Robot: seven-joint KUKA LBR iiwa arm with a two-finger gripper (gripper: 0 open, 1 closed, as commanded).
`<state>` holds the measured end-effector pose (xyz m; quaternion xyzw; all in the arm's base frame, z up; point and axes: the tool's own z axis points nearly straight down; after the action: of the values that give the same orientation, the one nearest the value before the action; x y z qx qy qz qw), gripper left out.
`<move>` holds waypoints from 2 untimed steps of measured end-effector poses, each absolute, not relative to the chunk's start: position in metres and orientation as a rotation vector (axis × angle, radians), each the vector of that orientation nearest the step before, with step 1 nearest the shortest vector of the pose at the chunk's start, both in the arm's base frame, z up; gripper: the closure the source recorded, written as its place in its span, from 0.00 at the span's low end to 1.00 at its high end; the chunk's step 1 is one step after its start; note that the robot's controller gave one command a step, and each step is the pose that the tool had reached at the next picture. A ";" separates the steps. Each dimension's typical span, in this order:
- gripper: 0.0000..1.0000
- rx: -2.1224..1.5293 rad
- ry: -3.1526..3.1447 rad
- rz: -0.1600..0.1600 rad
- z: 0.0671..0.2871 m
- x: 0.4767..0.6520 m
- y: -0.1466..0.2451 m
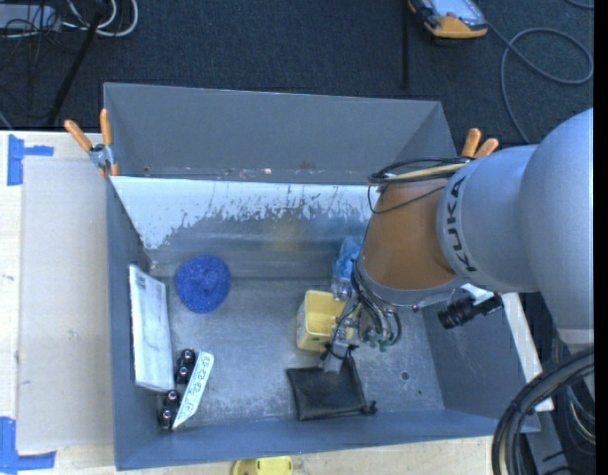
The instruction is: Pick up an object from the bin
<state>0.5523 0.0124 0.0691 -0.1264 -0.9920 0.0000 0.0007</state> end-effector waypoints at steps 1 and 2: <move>1.00 -0.396 -3.115 0.000 0.069 0.552 0.012; 1.00 -0.395 -3.111 0.001 0.073 0.551 0.012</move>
Offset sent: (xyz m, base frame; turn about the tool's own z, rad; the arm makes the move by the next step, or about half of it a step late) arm -0.0001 -0.0001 0.0534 0.0000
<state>0.5508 0.0124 0.0731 -0.1261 -0.9920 0.0002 0.0030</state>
